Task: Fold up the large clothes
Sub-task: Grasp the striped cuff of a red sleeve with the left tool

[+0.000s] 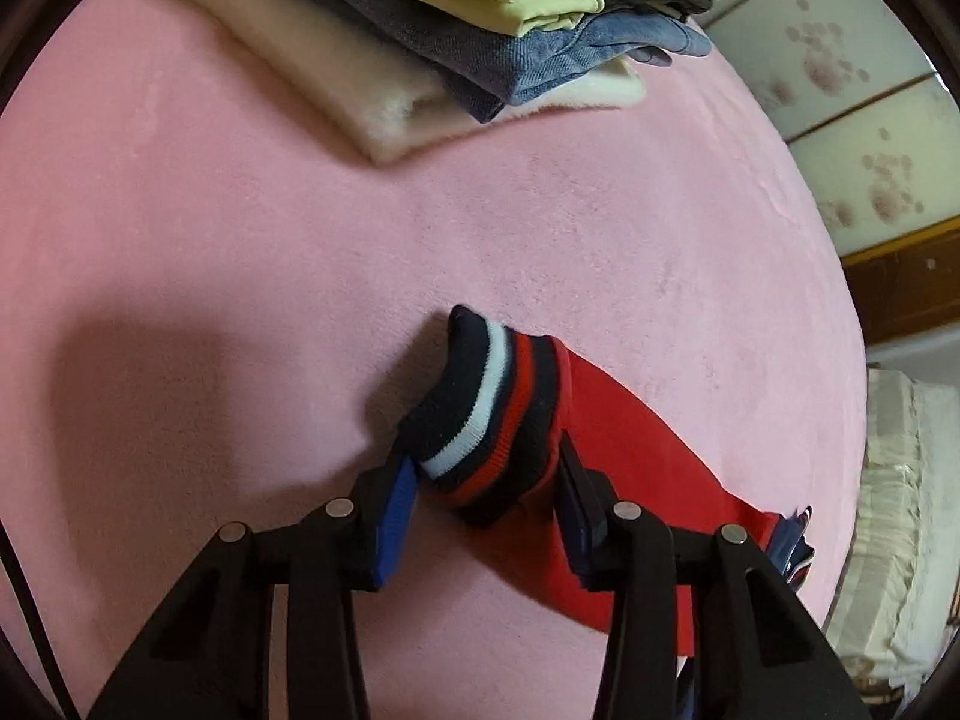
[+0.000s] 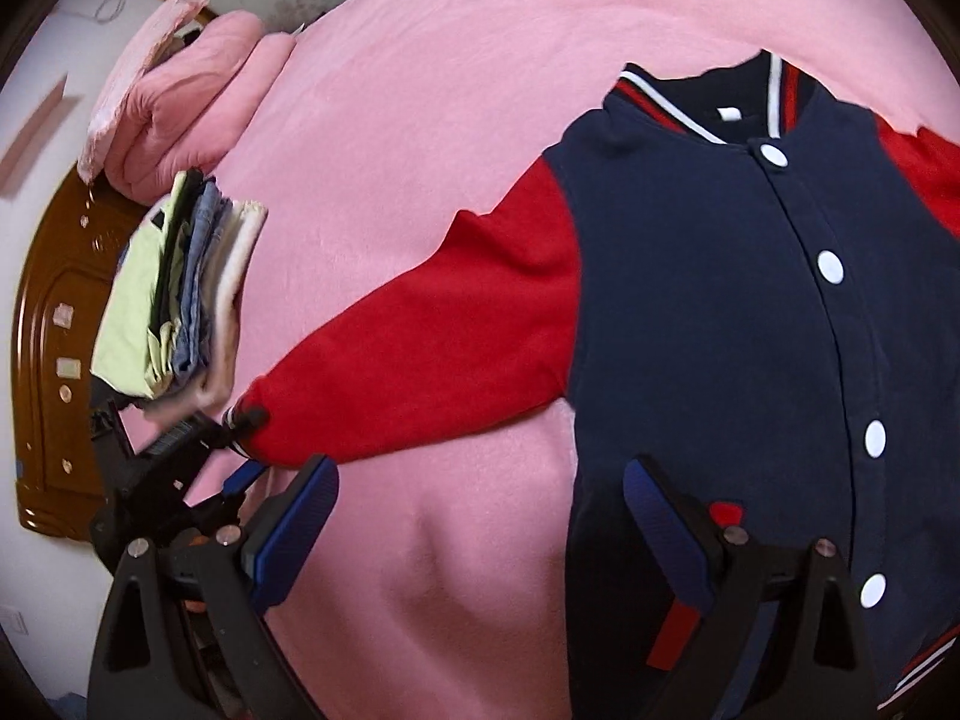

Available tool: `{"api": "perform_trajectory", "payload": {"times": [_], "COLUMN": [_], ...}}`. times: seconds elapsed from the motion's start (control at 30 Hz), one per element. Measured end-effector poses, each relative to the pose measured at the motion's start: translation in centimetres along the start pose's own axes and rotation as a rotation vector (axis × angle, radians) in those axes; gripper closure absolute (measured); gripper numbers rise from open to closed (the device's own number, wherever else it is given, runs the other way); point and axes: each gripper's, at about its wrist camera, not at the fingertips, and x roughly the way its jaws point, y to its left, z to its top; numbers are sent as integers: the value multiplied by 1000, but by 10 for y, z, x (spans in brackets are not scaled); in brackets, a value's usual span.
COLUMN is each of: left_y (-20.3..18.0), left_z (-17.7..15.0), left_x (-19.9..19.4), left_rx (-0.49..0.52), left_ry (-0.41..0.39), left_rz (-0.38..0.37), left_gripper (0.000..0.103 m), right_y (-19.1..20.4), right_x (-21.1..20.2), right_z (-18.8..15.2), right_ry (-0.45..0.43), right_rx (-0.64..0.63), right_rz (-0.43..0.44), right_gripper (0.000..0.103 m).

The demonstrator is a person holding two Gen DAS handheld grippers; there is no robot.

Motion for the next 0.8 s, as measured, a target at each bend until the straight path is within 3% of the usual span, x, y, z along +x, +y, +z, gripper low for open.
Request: {"api": "perform_trajectory", "payload": {"times": [0.13,0.3,0.47,0.63,0.8], "left_y": [-31,-90,-169,-238,-287], "left_z": [-12,-34,-79,-136,-191], "left_x": [-17,-57,-91,-95,-73], "left_rx": [40,148,305,400,490], "left_ry": [-87,-201,-268,-220,-112], "left_rz": [31,23,-50,-182,-196], "left_gripper": [78,79,79,79,78], "right_y": [-9,-31,-68,-121,-182], "right_x": [-10,-32,-62,-99,-130], "right_z": [2,10,25,46,66], "right_ry": [-17,-55,-98,-177,-232], "right_rx": [18,23,41,53,99], "right_rz": [28,63,76,41,-24], "right_gripper": [7,7,7,7,7]}}
